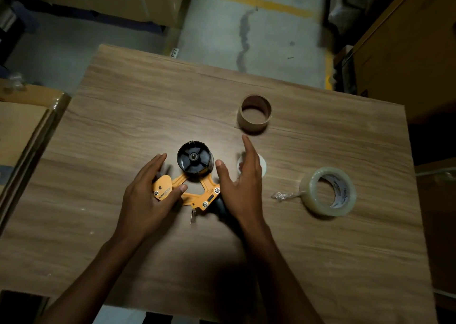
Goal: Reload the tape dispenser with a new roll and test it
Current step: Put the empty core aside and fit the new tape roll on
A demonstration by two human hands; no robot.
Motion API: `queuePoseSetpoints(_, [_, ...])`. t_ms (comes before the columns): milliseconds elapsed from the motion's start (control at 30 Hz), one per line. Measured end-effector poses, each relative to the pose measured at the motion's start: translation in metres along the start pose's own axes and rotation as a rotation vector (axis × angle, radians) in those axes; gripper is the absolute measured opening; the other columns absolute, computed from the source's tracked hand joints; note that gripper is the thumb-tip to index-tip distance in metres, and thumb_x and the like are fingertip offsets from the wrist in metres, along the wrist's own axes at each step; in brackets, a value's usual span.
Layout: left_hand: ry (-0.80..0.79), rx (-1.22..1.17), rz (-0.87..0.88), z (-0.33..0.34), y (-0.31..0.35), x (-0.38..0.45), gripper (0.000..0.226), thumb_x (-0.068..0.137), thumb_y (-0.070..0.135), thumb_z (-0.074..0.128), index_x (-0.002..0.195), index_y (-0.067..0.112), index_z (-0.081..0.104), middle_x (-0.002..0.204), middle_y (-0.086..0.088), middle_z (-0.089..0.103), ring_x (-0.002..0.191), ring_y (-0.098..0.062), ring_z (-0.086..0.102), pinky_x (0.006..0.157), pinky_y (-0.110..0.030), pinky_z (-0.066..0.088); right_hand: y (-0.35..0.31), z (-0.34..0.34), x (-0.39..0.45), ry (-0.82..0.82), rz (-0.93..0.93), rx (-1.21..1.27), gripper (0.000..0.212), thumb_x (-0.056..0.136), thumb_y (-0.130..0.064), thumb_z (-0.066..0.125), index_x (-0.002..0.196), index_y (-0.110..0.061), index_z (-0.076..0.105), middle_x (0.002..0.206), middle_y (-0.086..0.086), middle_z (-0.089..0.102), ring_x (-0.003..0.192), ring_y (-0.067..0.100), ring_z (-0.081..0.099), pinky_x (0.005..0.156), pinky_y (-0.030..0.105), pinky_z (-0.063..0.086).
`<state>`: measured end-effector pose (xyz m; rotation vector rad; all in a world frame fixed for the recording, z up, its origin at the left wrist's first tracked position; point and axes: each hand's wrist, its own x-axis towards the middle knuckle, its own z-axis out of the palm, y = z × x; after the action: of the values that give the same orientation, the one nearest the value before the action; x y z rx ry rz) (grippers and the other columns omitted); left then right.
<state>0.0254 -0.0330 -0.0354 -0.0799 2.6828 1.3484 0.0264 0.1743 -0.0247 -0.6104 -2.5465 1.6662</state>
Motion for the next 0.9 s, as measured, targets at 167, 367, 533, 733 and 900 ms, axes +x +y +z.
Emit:
queuePoseSetpoints(167, [-0.013, -0.006, 0.018, 0.001, 0.001, 0.003, 0.082, 0.086, 0.042, 0.087, 0.158, 0.022, 0.052, 0.164, -0.003, 0.052, 0.144, -0.007, 0.047, 0.115, -0.029, 0.039, 0.001, 0.004, -0.012, -0.028, 0.051, -0.061, 0.081, 0.097, -0.046, 0.068, 0.162, -0.050, 0.019, 0.162, -0.007, 0.043, 0.135, 0.017, 0.052, 0.113, 0.045, 0.047])
queuePoseSetpoints(367, [-0.162, -0.039, 0.081, -0.008, 0.002, 0.011, 0.086, 0.080, 0.067, 0.074, 0.156, 0.035, 0.053, 0.161, 0.000, 0.056, 0.148, -0.016, 0.053, 0.120, -0.038, 0.045, 0.004, 0.017, -0.055, 0.114, 0.156, -0.096, 0.076, 0.096, -0.046, 0.069, 0.160, -0.047, 0.027, 0.155, -0.010, 0.052, 0.143, 0.006, 0.048, 0.101, 0.025, 0.039])
queuePoseSetpoints(533, [-0.241, -0.059, 0.133, -0.011, 0.001, 0.006, 0.087, 0.075, 0.073, 0.068, 0.154, 0.042, 0.053, 0.152, -0.003, 0.065, 0.141, -0.017, 0.060, 0.115, -0.043, 0.051, 0.009, 0.020, -0.080, 0.255, 0.213, -0.052, 0.071, 0.095, -0.047, 0.070, 0.157, -0.046, 0.034, 0.151, -0.009, 0.055, 0.134, 0.013, 0.056, 0.098, 0.030, 0.046])
queuePoseSetpoints(733, [-0.210, -0.074, 0.167, -0.009, -0.002, 0.004, 0.082, 0.081, 0.055, 0.086, 0.155, 0.039, 0.054, 0.123, 0.012, 0.070, 0.104, 0.013, 0.066, 0.091, -0.019, 0.052, 0.038, -0.051, -0.077, 0.546, 0.089, -0.160, 0.071, 0.087, -0.037, 0.081, 0.150, -0.026, 0.050, 0.142, 0.005, 0.060, 0.127, 0.023, 0.058, 0.105, 0.039, 0.051])
queuePoseSetpoints(900, [-0.168, -0.106, 0.154, -0.003, 0.001, 0.001, 0.081, 0.080, 0.046, 0.080, 0.156, 0.036, 0.053, 0.136, 0.007, 0.066, 0.118, 0.006, 0.059, 0.094, -0.002, 0.045, 0.062, -0.124, -0.066, 0.610, 0.081, -0.485, 0.088, 0.077, -0.043, 0.088, 0.153, -0.026, 0.047, 0.161, 0.011, 0.042, 0.140, 0.039, 0.043, 0.114, 0.053, 0.035])
